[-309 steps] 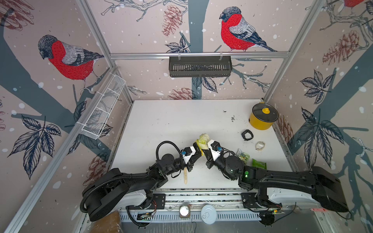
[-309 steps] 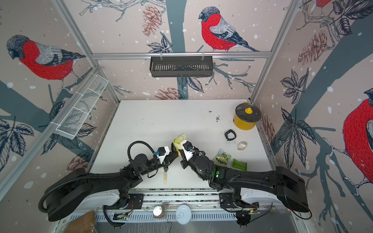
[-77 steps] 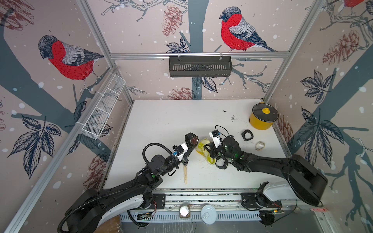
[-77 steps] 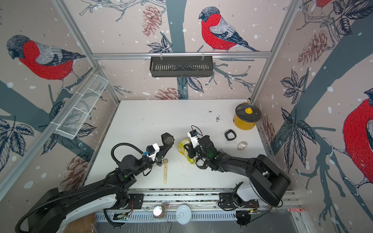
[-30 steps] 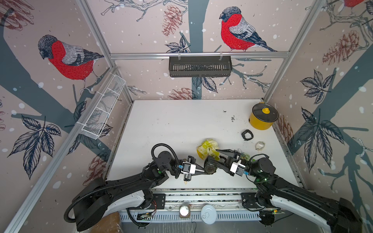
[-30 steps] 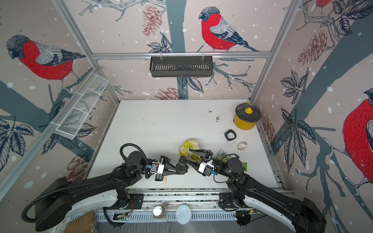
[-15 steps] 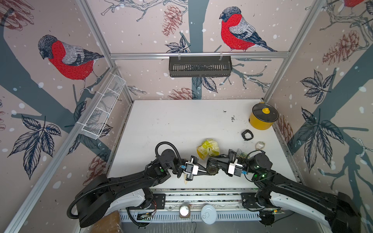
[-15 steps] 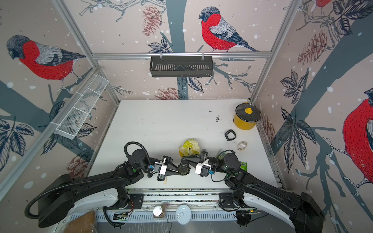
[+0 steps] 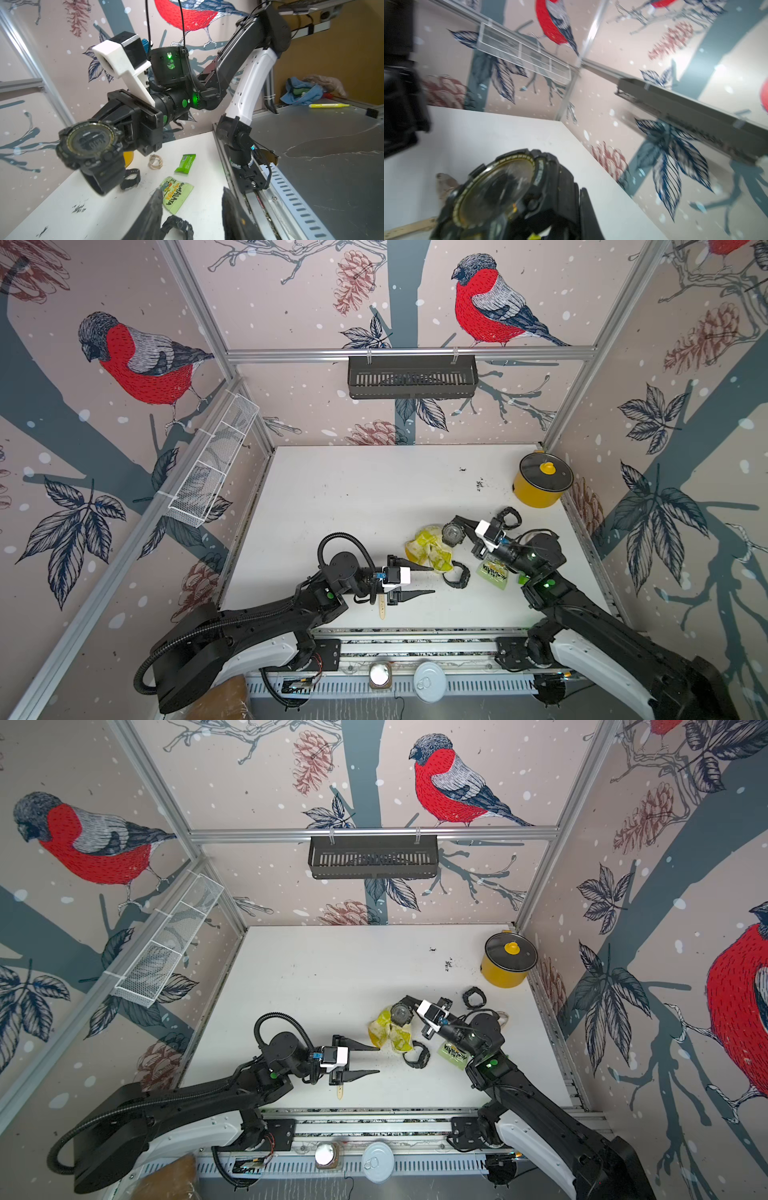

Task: Wipe the watch dial
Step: Place the watch at the center of the board.

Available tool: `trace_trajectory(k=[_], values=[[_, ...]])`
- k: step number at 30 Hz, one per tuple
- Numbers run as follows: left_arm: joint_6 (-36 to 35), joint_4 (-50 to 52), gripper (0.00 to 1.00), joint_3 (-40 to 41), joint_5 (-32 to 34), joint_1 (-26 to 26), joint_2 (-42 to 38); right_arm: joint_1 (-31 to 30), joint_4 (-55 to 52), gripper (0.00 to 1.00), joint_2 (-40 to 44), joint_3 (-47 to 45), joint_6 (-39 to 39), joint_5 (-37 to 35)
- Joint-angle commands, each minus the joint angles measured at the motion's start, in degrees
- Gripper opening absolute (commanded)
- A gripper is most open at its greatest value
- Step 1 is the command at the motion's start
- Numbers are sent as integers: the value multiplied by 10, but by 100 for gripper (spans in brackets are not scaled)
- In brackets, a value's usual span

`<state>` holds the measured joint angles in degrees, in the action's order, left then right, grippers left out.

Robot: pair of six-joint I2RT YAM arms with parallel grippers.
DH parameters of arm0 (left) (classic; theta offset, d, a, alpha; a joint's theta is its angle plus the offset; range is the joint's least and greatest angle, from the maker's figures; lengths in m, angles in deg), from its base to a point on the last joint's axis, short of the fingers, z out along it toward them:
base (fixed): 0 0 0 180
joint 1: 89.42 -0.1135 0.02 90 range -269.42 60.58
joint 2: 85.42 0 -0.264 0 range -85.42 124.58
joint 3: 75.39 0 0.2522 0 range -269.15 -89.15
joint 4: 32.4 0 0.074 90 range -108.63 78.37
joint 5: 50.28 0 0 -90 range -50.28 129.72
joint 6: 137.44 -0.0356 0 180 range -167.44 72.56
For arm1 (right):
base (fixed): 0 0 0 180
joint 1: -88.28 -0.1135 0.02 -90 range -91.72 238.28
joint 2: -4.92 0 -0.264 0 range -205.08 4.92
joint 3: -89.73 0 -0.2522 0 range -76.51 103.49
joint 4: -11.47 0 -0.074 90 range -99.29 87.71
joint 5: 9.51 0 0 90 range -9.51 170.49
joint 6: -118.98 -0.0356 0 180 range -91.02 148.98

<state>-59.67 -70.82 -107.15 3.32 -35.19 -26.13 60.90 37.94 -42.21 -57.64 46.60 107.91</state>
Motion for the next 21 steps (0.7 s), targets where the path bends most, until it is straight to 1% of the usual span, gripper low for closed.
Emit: trace_trajectory(k=[1,2,4,6,8,10,12,14,16,19,21], values=[[-6,12,49,9,71,-1,-12,67,-28,1,-23,16,-92,-78],[-7,21,49,11,88,0,-16,97,-55,1,-38,28,-107,-97],[-6,37,49,15,123,0,-22,138,-109,1,-83,61,-128,-130],[-4,48,49,20,156,-1,-25,160,-172,1,-142,103,-146,-175],[0,57,49,25,191,0,-23,177,-241,1,-219,160,-166,-203],[1,73,49,24,216,0,-16,182,-296,1,-297,212,-185,-232],[4,91,49,20,242,0,-7,182,-338,1,-358,260,-180,-247],[4,111,49,13,268,0,2,177,-365,1,-421,301,-177,-281],[-1,120,49,12,277,0,8,176,-377,1,-469,330,-163,-308],[-5,117,50,15,276,-1,10,177,-425,2,-537,381,-144,-346],[-7,117,50,16,275,-1,10,177,-465,2,-570,410,-138,-350]])
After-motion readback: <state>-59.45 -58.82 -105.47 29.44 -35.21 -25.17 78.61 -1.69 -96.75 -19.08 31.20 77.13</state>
